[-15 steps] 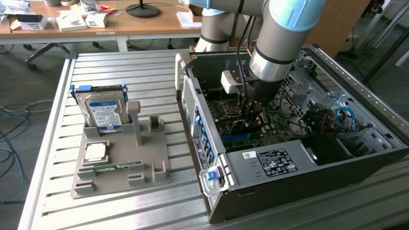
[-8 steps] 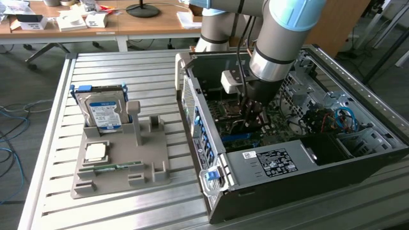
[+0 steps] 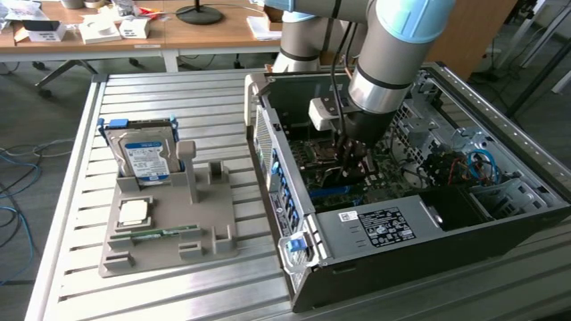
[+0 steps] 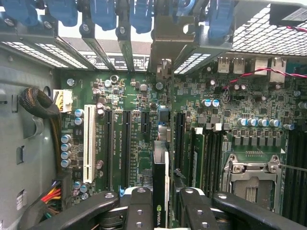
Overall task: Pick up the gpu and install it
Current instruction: 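Insert the gpu into the slot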
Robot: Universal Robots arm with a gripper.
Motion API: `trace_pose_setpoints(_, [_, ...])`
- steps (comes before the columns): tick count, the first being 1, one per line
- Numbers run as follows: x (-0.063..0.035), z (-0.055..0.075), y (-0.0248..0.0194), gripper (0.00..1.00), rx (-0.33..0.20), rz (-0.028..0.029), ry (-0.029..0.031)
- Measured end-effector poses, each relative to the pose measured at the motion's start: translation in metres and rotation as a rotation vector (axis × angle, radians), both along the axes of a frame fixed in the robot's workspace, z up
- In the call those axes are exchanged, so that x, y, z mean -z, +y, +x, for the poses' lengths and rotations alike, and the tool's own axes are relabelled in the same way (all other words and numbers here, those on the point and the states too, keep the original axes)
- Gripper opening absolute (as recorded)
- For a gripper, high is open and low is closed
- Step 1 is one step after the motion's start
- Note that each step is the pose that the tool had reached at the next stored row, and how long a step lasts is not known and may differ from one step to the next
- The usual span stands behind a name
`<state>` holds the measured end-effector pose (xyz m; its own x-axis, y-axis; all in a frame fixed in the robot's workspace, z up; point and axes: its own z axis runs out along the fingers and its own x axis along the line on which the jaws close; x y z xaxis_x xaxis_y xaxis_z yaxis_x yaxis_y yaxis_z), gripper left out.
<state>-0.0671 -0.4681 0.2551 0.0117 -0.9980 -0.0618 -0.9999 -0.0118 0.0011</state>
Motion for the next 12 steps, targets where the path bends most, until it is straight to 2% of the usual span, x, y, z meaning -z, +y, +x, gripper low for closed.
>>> trace_pose_setpoints(12, [0.0022, 0.0, 0.0, 0.26, 0.0, 0.0003, -0.0015])
